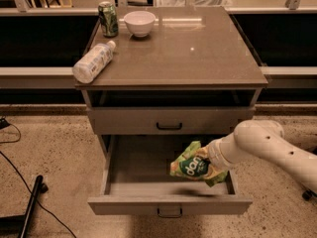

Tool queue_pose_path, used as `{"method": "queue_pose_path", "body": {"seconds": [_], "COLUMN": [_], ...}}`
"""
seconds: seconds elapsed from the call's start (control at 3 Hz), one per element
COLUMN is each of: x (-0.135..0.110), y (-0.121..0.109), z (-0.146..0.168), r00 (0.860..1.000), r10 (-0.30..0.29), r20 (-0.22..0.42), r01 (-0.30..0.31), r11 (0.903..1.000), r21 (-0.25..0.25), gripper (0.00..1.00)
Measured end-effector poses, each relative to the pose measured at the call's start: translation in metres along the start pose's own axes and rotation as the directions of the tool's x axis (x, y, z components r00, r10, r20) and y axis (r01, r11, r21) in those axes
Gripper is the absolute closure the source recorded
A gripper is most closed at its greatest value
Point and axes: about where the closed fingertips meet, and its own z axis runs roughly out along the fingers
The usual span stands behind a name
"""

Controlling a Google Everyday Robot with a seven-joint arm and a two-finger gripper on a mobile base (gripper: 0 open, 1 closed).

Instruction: Place green rice chip bag into middle drawer

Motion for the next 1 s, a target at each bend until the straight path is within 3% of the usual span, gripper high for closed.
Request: {"method": "queue_pose_path", "body": {"seconds": [0.33, 0.67, 1.0], "x": [-0.007, -0.035, -0.048], "y": [0.008, 0.011, 0.004], "z": [0.042, 0.074, 0.085], "r00": [1.0, 0.998, 0.982], "r10": [0.011, 0.036, 0.125], "r20": [-0.004, 0.05, 0.142], "r01": [-0.011, -0.036, -0.13], "r11": [0.9999, 0.9992, 0.9911], "r21": [-0.003, -0.02, 0.029], "gripper": [0.52, 0.28, 0.05]}}
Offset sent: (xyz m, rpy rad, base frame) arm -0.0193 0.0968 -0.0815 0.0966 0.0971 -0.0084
